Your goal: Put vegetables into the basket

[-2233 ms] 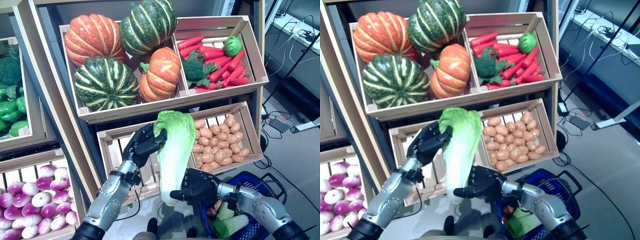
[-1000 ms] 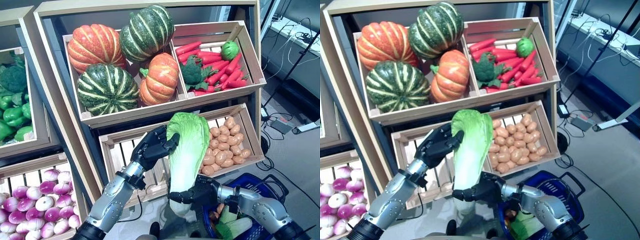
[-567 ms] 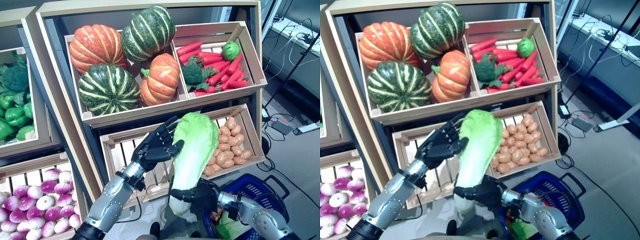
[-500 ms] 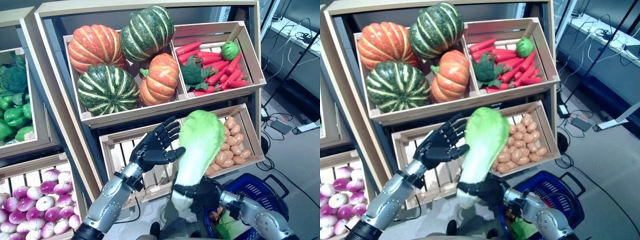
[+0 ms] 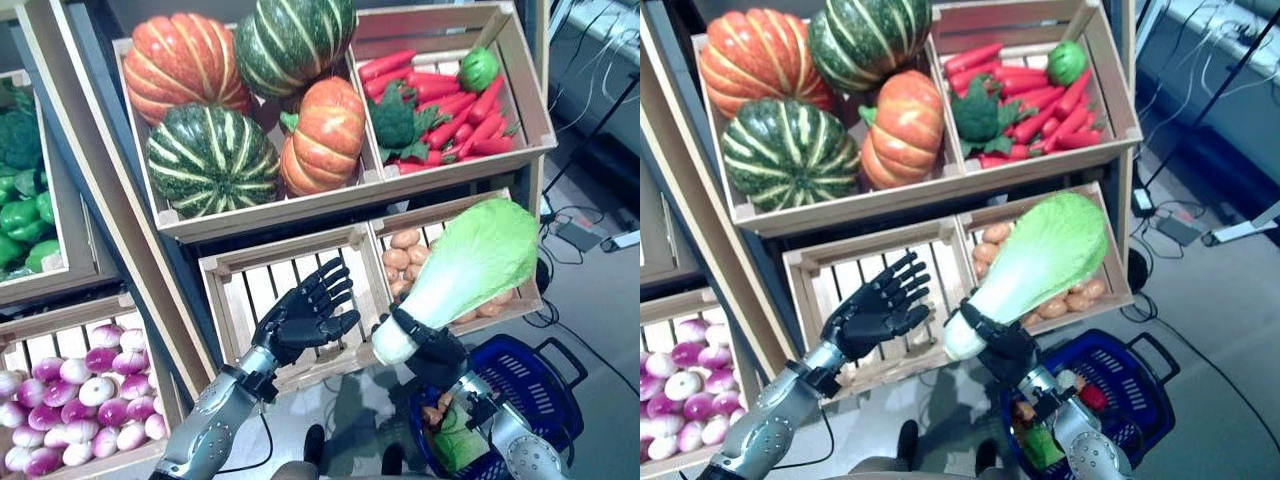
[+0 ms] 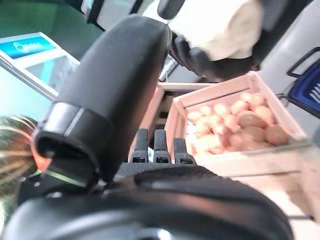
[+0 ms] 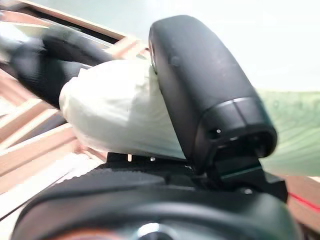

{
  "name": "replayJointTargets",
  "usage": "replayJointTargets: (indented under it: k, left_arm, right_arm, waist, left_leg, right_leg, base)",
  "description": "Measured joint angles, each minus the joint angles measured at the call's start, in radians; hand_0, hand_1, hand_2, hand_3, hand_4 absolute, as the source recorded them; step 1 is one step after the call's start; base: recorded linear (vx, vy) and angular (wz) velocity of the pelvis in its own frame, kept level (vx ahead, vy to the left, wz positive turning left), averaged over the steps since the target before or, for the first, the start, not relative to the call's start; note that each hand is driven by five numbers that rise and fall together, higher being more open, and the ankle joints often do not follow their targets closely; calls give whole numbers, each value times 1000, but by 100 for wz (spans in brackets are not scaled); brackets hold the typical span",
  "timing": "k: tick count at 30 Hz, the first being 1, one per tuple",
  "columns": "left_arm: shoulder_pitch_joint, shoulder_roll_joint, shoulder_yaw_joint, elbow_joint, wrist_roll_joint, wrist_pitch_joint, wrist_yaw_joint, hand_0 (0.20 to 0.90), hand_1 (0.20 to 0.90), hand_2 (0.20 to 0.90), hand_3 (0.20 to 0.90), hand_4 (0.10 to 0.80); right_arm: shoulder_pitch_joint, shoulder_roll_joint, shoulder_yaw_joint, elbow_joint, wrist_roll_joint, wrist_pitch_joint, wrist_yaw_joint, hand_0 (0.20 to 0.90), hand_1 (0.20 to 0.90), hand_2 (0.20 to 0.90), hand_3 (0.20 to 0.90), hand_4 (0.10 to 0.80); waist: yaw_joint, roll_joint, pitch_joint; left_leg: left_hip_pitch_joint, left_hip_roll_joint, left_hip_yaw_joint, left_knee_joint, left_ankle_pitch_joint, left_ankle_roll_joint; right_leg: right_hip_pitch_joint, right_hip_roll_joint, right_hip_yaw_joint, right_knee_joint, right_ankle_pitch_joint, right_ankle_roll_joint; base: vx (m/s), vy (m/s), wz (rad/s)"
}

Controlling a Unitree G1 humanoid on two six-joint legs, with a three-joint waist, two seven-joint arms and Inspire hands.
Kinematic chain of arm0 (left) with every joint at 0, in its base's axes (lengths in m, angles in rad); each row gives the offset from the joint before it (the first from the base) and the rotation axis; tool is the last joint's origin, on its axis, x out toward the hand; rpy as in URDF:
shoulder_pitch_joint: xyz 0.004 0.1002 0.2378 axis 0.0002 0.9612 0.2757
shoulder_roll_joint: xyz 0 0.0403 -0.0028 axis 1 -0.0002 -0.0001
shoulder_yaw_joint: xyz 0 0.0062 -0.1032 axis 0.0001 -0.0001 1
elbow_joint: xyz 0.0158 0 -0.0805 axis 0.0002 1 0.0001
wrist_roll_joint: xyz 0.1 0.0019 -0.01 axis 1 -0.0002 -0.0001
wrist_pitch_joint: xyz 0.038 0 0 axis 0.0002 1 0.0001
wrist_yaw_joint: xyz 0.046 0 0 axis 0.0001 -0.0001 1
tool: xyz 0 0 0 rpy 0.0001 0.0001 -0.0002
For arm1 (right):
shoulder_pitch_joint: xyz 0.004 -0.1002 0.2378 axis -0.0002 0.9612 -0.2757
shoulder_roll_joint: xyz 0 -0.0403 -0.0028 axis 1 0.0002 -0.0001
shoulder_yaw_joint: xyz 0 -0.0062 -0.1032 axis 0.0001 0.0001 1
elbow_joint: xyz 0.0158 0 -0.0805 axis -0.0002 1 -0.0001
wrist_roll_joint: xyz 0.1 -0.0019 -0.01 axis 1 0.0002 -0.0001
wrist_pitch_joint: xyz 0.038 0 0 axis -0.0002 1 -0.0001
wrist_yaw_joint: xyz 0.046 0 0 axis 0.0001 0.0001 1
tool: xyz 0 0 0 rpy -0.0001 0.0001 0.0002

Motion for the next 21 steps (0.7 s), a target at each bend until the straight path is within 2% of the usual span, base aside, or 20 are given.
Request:
replayJointTargets:
  k: [2,5,6,7,9,15,21]
  left_arm:
    - [1,1,0,3,1,-2,3,900,900,900,900,800]
    - [-14,0,3,9,0,-55,9,900,900,900,900,800]
    - [-14,0,3,9,0,-55,9,900,900,900,900,800]
    - [-31,-1,11,10,0,-80,11,900,900,900,900,800]
    - [-58,-1,16,11,0,-111,31,900,900,900,900,800]
    - [-162,0,62,48,-4,-168,39,900,900,900,900,800]
    - [-175,0,55,66,1,-199,35,900,900,900,900,800]
  right_arm:
    - [-2,2,1,9,23,-43,-5,300,300,300,300,400]
    - [-32,31,-26,40,129,-120,-23,300,300,300,300,400]
    - [-32,31,-26,40,129,-120,-23,300,300,300,300,400]
    - [-72,77,-80,84,203,-192,-54,300,300,300,300,400]
    - [-108,98,-128,130,260,-275,-86,300,300,300,300,400]
    - [-221,137,-195,233,342,-403,-132,300,300,300,300,400]
    - [-264,166,-222,329,453,-455,-167,300,300,300,300,400]
  waist:
    - [1,13,24]
    - [-1,33,85]
    - [-1,33,85]
    - [-3,47,134]
    - [-3,55,193]
    - [0,42,352]
    - [1,37,369]
  left_leg:
    - [-11,-1,0,0,3,1]
    - [-53,1,1,0,15,-1]
    - [-53,1,1,0,15,-1]
    - [-80,2,2,0,25,0]
    - [-103,0,6,5,33,3]
    - [-186,-1,8,79,30,-1]
    - [-271,-7,11,130,25,-8]
  right_leg:
    - [-13,-1,0,2,2,1]
    - [-58,2,-1,8,12,1]
    - [-58,2,-1,8,12,1]
    - [-95,1,1,27,12,2]
    - [-128,-2,3,50,12,3]
    - [-260,-10,18,226,-49,-6]
    - [-393,-24,29,380,-101,-15]
  base:
    - [-179,6,1]
    - [-155,28,0]
    - [-143,14,-5]
    - [-154,13,-5]
    - [-181,8,-6]
    - [-113,-18,-1]
    - [-120,-47,1]
